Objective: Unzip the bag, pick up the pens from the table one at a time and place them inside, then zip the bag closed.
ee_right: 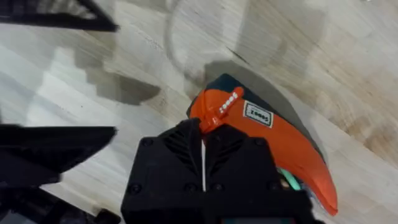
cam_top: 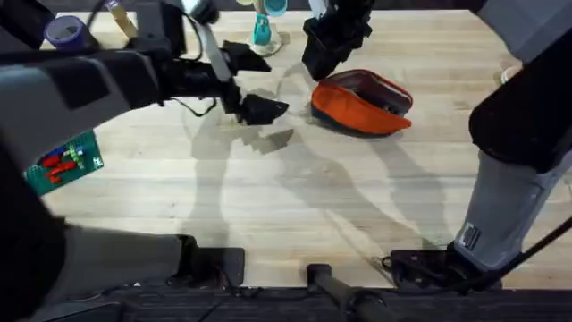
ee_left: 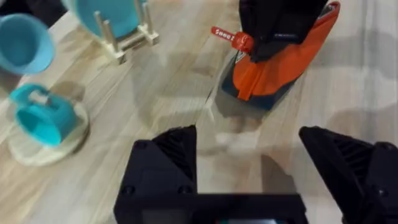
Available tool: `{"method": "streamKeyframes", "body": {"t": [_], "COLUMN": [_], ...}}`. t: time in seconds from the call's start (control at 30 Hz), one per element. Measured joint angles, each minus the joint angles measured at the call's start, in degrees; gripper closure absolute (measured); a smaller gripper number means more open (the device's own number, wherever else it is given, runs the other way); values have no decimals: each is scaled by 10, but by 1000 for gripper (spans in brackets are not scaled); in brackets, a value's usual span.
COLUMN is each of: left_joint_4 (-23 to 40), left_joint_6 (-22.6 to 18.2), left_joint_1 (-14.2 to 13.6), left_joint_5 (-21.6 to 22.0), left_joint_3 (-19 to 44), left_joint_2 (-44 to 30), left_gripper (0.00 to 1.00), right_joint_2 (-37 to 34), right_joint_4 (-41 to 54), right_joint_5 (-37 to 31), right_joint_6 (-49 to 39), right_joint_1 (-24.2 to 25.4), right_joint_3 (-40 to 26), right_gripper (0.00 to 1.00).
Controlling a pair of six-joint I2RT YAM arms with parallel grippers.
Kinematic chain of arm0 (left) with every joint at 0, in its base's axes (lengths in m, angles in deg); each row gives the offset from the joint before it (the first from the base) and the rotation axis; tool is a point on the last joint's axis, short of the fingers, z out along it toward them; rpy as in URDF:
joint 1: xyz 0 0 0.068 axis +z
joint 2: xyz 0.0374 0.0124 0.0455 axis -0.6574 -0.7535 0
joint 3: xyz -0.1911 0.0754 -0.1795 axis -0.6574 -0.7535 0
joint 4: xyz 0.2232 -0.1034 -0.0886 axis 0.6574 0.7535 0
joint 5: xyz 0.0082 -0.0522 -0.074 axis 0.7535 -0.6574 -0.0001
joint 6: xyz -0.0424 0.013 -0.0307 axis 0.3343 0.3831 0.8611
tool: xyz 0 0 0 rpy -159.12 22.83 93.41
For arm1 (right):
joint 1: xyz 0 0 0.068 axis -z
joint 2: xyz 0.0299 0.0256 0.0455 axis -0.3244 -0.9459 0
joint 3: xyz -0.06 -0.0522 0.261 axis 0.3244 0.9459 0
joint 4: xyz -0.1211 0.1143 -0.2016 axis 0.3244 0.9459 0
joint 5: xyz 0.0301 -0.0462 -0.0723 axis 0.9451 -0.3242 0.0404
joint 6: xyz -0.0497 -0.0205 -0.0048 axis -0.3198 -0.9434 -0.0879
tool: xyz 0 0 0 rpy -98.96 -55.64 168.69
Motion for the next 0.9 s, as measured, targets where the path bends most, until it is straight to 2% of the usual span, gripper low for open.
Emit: {"method": "streamKeyframes", "body": {"t": [0.13, 0.37, 0.5, 0.73, 0.9], "left_joint_4": [-76, -183, -208, -242, -245], "left_joint_6": [23, 81, 100, 137, 149], "left_joint_1": [-29, -61, -84, -126, -144], "left_joint_5": [-4, -20, -14, 32, 51], "left_joint_3": [0, 0, 0, 0, 0], "left_joint_2": [-47, -125, -134, -134, -134], "left_gripper": [5, 5, 6, 6, 6], "right_joint_2": [0, 0, 0, 0, 0], "right_joint_4": [0, 3, 5, 10, 11], "right_joint_5": [0, 0, 2, 2, 2], "right_joint_6": [0, 0, 0, 0, 0], "right_joint_1": [0, 0, 0, 0, 0], "right_joint_3": [0, 0, 0, 0, 0], "right_gripper": [968, 968, 968, 968, 968]}}
